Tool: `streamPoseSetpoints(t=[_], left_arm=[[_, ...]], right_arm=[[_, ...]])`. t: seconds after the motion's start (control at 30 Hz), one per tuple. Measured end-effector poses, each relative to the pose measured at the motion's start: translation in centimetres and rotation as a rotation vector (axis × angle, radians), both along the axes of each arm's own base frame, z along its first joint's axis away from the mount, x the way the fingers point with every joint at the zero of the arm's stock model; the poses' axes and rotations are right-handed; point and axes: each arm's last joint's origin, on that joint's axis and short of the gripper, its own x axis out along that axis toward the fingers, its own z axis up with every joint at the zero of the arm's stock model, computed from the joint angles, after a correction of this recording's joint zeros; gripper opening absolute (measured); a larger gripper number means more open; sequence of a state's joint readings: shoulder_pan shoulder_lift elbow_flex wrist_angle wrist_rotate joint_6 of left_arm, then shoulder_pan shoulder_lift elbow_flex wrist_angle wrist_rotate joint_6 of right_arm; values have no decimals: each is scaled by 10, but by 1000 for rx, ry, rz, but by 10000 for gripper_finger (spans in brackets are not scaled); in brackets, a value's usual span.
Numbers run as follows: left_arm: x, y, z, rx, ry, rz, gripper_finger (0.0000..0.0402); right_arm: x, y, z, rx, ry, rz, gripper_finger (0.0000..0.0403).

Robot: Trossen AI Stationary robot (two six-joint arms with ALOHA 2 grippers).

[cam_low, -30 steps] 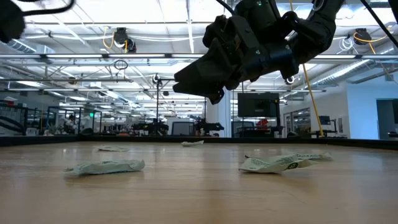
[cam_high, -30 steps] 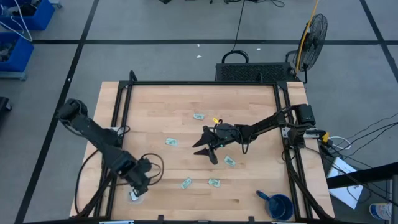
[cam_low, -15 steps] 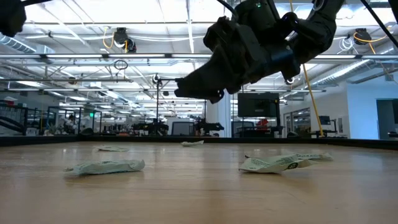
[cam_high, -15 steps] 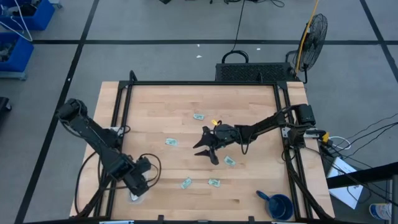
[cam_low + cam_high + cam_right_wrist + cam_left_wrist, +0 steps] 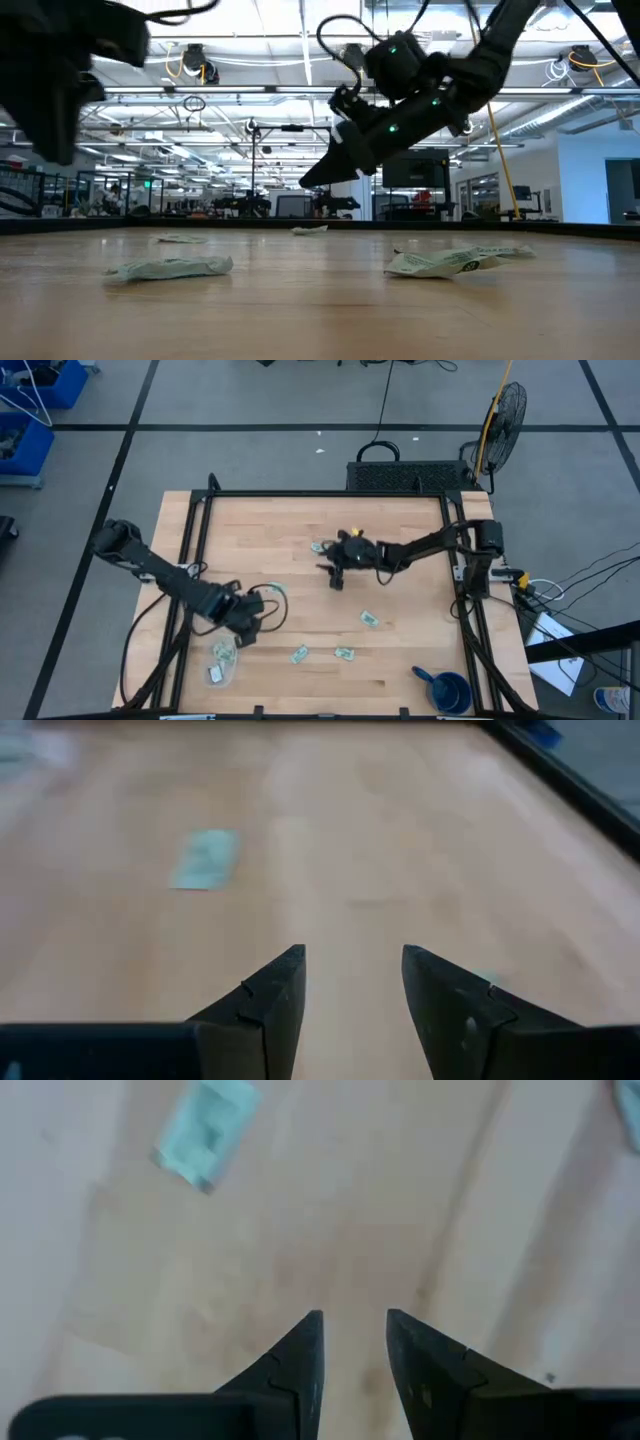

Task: Pick and place Stevia / Truvia into bins
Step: Put the stevia packet into the transparent bin

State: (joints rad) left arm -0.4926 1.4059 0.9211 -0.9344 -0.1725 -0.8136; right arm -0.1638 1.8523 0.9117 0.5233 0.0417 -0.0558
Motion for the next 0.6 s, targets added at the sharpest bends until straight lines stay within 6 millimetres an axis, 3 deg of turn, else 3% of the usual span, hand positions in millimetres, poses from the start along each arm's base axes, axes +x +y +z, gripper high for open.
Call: streamPoseSetpoints(t=[0.23,0.43,0.6], left_arm=[[14,34,0,69,7,-21,115],[20,52,0,73,5,60,115],[21,57,0,71,4,82,115]], right_arm=[[9,-14,-7,-102,248,-80,160],[20,-27,-20,-59,283,-118,160],[18,-40,-31,-40,329,-197,160]])
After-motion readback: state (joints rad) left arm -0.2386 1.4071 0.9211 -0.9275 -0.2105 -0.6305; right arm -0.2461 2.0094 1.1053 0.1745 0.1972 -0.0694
